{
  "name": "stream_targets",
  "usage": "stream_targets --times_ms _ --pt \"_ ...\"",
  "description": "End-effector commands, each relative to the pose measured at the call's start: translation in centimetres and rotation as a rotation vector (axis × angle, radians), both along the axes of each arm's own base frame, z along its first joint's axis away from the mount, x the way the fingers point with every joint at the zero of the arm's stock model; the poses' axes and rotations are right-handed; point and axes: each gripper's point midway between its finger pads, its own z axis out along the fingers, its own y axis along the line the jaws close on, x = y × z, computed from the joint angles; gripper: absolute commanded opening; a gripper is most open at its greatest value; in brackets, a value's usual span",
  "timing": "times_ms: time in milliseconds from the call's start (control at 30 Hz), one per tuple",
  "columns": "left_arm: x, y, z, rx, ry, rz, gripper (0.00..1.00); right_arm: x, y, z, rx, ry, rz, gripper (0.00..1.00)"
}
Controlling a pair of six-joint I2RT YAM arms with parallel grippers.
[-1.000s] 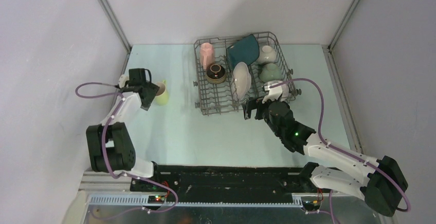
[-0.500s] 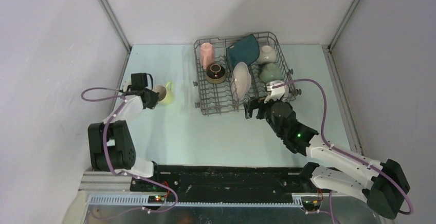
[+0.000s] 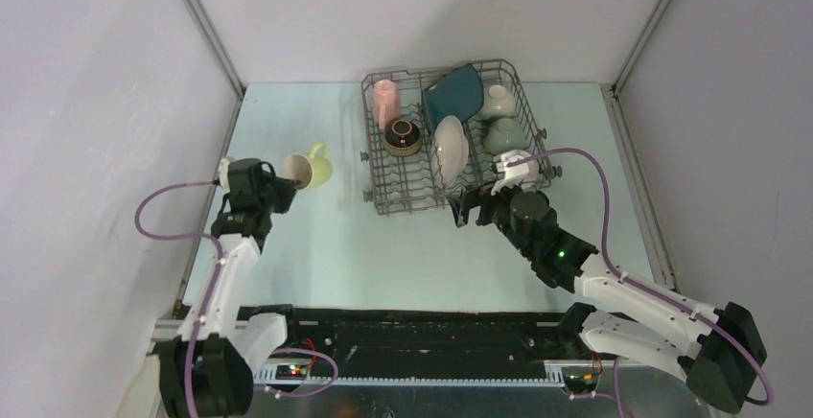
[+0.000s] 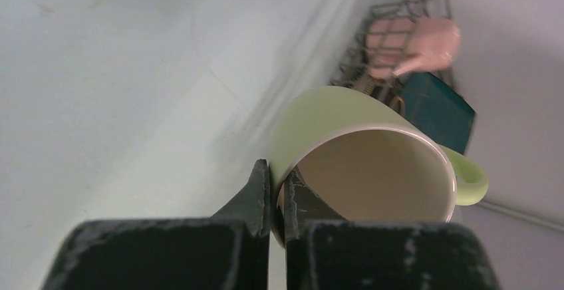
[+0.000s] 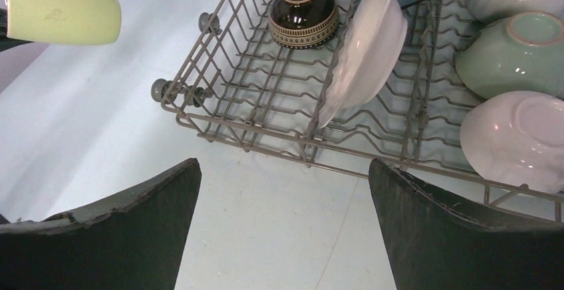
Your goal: Load the mixed dishes into the dish rack
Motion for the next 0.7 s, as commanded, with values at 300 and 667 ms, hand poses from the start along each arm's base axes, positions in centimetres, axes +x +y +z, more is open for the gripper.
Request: stream_targets --times_ms 300,667 --pt "-3.7 -9.4 10.3 0.038 -0.43 -0.46 0.0 -2.4 2.0 2.0 0.157 0.06 0.274 0.97" --pt "-5.4 -13.9 12.0 0.271 -0.63 -0.641 0.0 -4.3 1.0 1.8 0.236 0.261 0.352 0.98"
